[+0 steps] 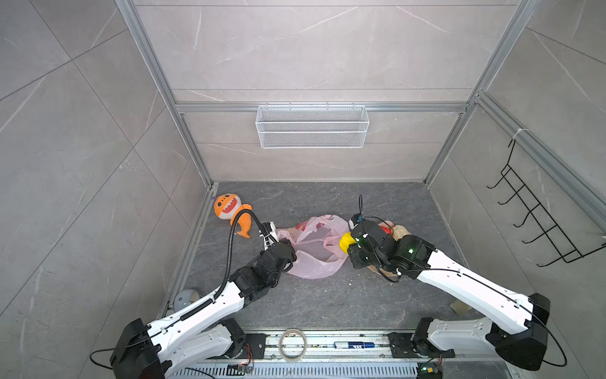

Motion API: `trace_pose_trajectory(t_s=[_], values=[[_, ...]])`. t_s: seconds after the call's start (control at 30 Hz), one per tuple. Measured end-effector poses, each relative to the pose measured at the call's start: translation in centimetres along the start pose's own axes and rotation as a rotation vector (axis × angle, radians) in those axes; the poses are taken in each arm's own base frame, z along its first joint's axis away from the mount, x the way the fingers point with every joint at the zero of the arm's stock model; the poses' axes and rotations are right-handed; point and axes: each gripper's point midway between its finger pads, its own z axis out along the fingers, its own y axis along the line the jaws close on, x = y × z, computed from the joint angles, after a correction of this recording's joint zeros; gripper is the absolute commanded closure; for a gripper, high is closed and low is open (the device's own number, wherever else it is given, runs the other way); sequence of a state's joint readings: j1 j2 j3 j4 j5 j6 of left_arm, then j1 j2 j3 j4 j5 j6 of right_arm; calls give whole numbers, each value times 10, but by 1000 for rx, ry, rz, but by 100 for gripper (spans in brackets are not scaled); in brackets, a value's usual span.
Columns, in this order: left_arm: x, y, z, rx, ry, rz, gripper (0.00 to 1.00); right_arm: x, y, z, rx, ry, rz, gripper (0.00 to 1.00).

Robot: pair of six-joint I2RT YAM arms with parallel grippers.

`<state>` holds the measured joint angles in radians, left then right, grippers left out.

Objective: Take the fake fruits out of the plastic bag
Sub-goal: 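Lift the yellow fruit out of the bag with the right gripper toward the bowl, then lower the yellow fruit into the peach bowl beside the green fruit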

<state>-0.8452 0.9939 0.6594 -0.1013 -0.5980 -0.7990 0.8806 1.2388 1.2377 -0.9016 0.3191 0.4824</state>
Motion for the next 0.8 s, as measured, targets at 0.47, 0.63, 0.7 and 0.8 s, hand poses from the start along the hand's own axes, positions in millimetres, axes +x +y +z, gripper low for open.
trace_pose_trajectory(t_s=[0.47,0.63,0.7,0.8], values=[[-4,-1,-4,12,-8,-10,100,34,-95,16,245,45,209,64],[-4,-1,-4,13,-9,-11,100,50,-107,21,293,74,246,64],[-4,-1,-4,12,-8,-11,100,57,-111,22,305,83,261,64],[-3,0,-4,12,-5,-9,100,66,-114,25,320,100,280,64]])
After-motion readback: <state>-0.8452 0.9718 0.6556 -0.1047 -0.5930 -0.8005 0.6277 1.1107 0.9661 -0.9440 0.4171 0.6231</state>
